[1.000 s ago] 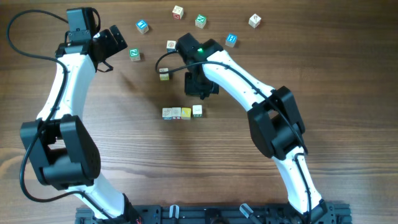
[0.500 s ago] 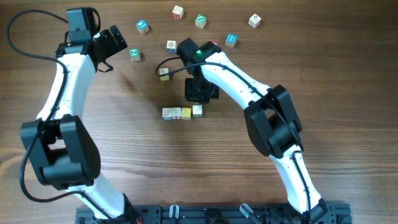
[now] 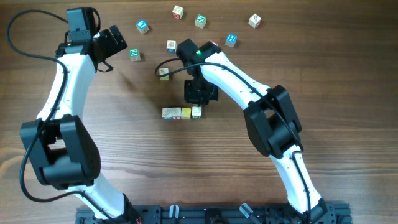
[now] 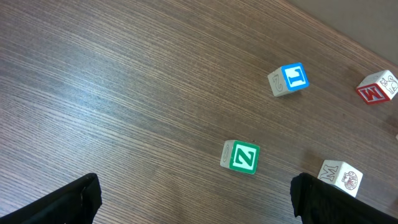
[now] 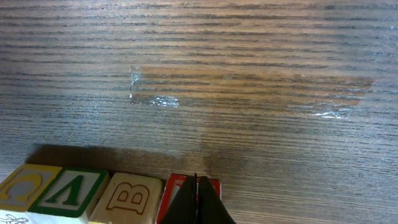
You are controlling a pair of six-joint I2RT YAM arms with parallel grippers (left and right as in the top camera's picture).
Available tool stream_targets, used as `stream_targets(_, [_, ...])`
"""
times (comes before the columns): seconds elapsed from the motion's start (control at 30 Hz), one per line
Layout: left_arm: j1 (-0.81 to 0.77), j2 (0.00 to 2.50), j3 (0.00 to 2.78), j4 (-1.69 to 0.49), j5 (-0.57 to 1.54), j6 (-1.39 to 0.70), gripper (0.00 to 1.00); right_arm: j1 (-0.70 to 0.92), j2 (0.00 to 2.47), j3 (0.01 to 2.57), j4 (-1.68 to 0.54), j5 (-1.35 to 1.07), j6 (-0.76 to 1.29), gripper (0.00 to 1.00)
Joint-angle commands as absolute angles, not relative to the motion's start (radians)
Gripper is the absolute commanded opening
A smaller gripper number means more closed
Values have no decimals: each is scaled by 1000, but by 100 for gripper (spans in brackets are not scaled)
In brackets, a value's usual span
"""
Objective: Form a horizontal line
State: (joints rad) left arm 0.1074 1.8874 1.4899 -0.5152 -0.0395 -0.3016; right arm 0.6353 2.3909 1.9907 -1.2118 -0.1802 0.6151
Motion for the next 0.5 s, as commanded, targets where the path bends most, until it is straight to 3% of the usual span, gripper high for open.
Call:
stream_targets(0.0, [106,1885,1493,-513,-38,-297,100,643,2413,1985,-1217,-194,603,4])
stream_targets(0.47, [106,1885,1493,-512,-38,-297,100,645,2413,1985,-1211,-211,605,4])
